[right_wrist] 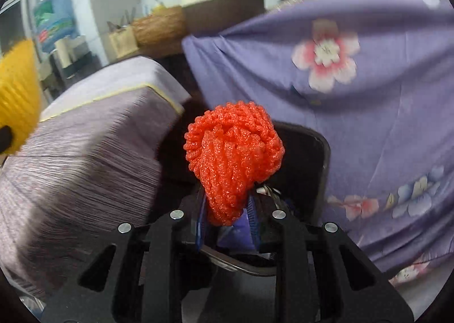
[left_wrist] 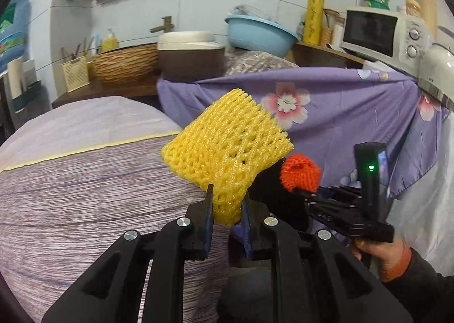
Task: Collect trash
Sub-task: 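Carry both foam nets over the bin and open the right tool to drop the orange net, then lower the yellow foam net into the bin and open the left tool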
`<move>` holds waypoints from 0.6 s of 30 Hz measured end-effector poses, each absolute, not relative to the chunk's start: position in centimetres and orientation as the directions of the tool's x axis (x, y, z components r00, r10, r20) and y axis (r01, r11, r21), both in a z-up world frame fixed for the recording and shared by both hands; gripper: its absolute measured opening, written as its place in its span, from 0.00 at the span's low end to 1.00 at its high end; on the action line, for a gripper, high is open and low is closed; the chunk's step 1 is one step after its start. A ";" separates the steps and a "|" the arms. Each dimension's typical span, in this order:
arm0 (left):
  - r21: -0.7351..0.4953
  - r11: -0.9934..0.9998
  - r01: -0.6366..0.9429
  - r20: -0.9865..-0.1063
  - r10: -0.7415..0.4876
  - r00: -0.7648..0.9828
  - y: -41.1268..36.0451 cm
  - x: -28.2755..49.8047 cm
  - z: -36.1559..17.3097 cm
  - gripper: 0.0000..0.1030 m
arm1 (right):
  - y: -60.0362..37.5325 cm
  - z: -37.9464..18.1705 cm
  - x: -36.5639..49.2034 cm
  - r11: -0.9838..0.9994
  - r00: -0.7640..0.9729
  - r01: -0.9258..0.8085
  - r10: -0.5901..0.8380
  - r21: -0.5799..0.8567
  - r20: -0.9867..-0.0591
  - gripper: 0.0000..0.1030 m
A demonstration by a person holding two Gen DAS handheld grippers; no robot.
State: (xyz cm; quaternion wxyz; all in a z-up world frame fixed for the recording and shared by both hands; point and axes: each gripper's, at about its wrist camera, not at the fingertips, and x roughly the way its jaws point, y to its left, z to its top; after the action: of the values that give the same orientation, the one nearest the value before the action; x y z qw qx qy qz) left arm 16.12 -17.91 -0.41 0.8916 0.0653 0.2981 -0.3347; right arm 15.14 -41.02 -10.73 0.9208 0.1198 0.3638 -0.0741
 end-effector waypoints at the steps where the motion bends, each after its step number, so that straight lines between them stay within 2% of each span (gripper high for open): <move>1: -0.082 0.761 0.644 -0.582 -0.561 0.589 -18.5 16.1 -0.7 0.17 | -41.4 -11.3 15.2 0.958 0.718 0.231 -0.048 0.173 -0.694 0.25; 7: -0.092 0.728 0.679 -0.622 -0.575 0.532 -21.2 16.4 -2.3 0.17 | -43.4 -14.1 16.6 0.944 0.692 0.258 -0.032 0.205 -0.721 0.26; 11: -0.086 0.712 0.697 -0.647 -0.572 0.504 -22.8 16.5 -3.6 0.17 | -44.3 -15.5 17.0 0.938 0.679 0.285 -0.050 0.200 -0.732 0.61; 12: -0.084 0.709 0.700 -0.654 -0.570 0.498 -23.2 16.5 -3.9 0.17 | -44.5 -15.7 16.9 0.935 0.679 0.291 -0.052 0.203 -0.732 0.64; 18: -0.098 0.691 0.716 -0.694 -0.563 0.449 -25.5 17.2 -6.1 0.17 | -45.7 -15.4 14.7 0.918 0.689 0.321 -0.057 0.233 -0.723 0.64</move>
State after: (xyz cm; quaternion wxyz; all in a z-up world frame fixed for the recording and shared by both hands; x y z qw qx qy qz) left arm 17.18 -25.47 -6.10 0.8445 0.1053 0.3638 -0.3786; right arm 14.73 -45.71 -15.41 0.9023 0.1735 0.3804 -0.1049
